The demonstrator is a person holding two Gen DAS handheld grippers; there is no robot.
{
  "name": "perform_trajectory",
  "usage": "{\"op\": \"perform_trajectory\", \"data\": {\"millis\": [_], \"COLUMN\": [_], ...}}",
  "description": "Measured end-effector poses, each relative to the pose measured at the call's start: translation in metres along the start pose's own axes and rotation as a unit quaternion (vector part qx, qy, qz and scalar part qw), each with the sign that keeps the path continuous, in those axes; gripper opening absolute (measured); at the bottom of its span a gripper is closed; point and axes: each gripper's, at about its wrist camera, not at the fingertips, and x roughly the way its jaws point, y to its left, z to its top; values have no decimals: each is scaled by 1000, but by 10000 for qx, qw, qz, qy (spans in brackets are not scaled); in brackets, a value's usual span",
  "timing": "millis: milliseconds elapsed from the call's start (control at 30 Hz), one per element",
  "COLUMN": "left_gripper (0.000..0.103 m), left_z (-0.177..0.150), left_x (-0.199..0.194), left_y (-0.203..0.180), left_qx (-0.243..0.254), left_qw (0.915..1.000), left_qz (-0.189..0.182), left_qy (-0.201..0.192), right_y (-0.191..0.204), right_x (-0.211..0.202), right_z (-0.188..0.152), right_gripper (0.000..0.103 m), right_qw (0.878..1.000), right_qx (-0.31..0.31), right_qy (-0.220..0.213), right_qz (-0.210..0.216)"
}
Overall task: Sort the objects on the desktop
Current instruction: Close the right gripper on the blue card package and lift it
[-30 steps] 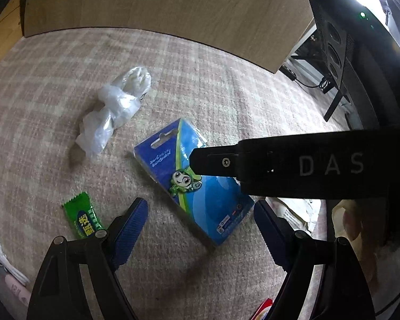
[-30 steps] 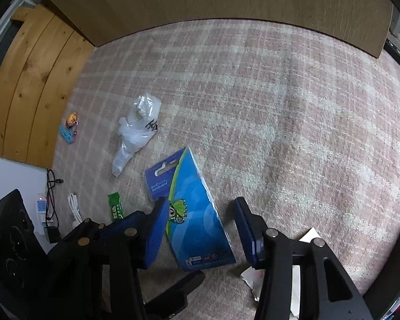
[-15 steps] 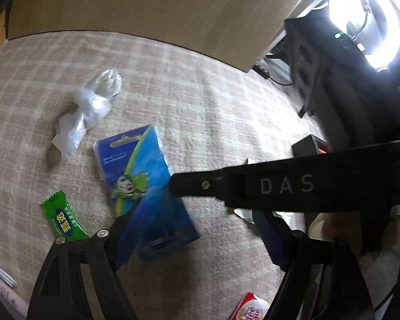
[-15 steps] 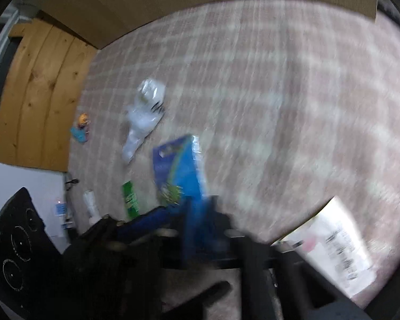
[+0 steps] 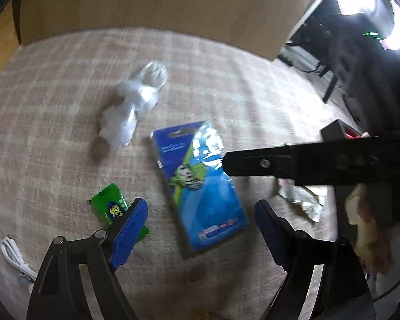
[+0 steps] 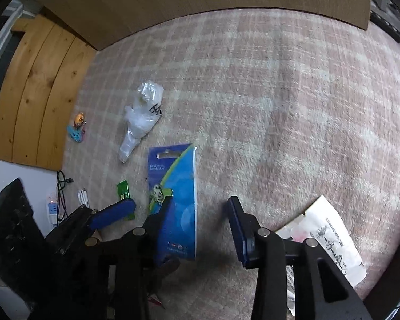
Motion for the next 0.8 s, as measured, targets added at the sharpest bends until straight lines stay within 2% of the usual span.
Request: {"op": "perform_trajectory", "data": {"millis": [167,300,333,367,400,433,533,600,667,800], "left_gripper": [95,95,94,94,94,94,94,89,85,84], "left_z": [7,12,15,16,15,15,13,12,12,7], "left_x": [7,11,13,14,14,16,18,16,10,-1], "left_y": [-7,-12,-15,-16,-18,-20,-23,-24,-26,-48], "left_qx": [274,406,365,347,366,407,450,388,380,668], "left_qw": [9995,9981,9972,9973,9973,9973,9973,9974,9967,9948], "left_qz": [-177,-447,-639,-640,-631,-601,-575,-600,-710,-762], "left_qy": [35,106,139,133,119,97,65,37,22,-47], "right_y": [10,18,18,17,20,21,17,13,12,19], "right_x": [6,11,11,15,16,17,16,14,9,-7], "right_z": [3,4,4,3,2,1,-2,-5,-9,-21], "right_gripper": [39,39,33,30,28,22,19,17,10,4], "right_qw": [9998,9995,9996,9994,9996,9996,9996,9993,9986,9973], "right_qx": [-151,-266,-249,-174,-146,-173,-50,39,95,56], "right_qy": [78,140,156,264,197,190,134,80,11,-103], "right_qz": [-82,-113,-29,162,147,100,254,374,516,721]}}
